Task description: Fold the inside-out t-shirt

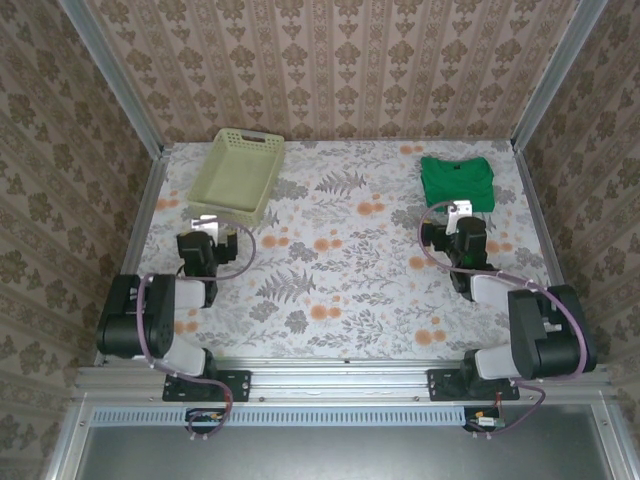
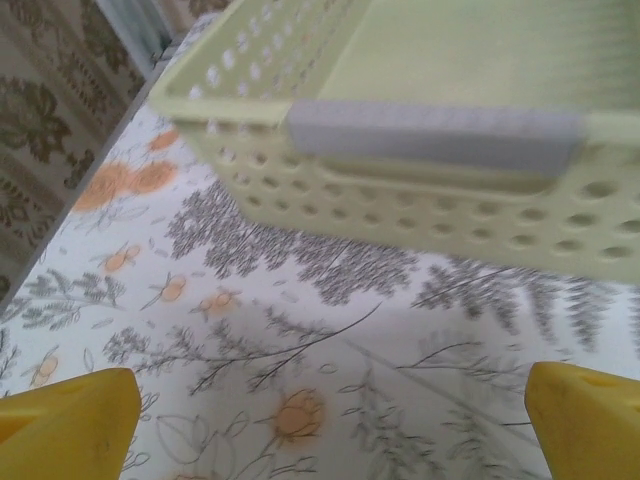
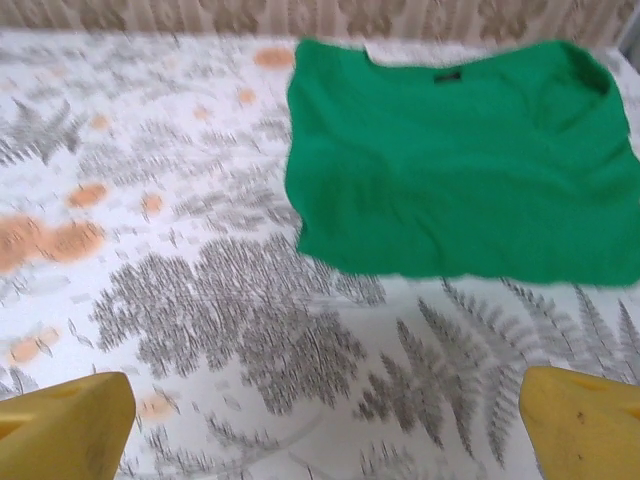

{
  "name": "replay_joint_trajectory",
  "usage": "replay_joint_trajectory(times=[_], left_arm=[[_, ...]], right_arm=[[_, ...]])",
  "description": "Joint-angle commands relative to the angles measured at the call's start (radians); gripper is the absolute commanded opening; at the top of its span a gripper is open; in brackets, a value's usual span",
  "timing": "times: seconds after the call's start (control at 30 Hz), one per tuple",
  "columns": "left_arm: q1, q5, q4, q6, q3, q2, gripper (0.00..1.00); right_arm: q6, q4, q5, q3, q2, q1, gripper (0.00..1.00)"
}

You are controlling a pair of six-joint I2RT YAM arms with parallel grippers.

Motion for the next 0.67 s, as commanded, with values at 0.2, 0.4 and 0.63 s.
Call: replay_joint_trajectory(times=[0.2,0.4,0.63], left_arm=[[0.029,0.086,0.043,-0.033,0.050,0.015,1.00],[0.024,0.032,0.065,-0.046,0.039,0.014,1.00],[0.008,-0.033,0.084,-0.049,0.029,0.013,1.00]], right_arm=[[0.030,0.188,-0.030,-0.024,0.107,-0.020,1.00],[0.027,0.188,0.006,-0.025,0.106,-0.006,1.00],[0.030,0.193,0.010,-0.028,0.105,-0.006,1.00]])
